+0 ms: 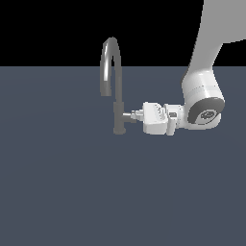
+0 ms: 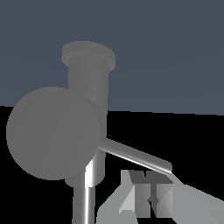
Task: Turn on the faucet by rotating a designated handle.
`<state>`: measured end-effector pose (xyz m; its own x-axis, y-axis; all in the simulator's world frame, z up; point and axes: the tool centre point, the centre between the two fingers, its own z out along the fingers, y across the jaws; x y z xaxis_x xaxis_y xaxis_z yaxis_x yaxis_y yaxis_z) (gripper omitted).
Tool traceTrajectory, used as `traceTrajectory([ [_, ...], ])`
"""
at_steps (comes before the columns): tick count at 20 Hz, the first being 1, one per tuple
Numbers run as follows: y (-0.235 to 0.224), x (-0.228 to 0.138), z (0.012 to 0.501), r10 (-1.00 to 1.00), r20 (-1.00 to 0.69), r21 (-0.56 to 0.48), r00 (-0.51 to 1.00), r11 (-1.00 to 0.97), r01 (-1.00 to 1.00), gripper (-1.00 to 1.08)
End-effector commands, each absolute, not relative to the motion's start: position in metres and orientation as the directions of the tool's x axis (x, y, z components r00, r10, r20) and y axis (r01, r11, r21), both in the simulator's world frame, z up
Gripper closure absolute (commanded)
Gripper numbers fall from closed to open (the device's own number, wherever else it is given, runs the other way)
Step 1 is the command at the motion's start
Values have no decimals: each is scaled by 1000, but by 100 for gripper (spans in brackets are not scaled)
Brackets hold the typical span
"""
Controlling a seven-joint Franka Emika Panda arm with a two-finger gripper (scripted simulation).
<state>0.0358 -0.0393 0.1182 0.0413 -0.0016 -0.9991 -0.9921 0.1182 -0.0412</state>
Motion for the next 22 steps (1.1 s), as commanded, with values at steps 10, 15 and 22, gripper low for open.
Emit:
traceTrajectory([
  [10, -39, 35, 80, 1, -1000, -29, 29, 118, -993, 108],
  [15, -39, 37, 58, 0, -1000, -13, 13, 119, -993, 108],
  [22, -43, 48, 74, 11, -999, -49, 50, 108, -993, 108],
])
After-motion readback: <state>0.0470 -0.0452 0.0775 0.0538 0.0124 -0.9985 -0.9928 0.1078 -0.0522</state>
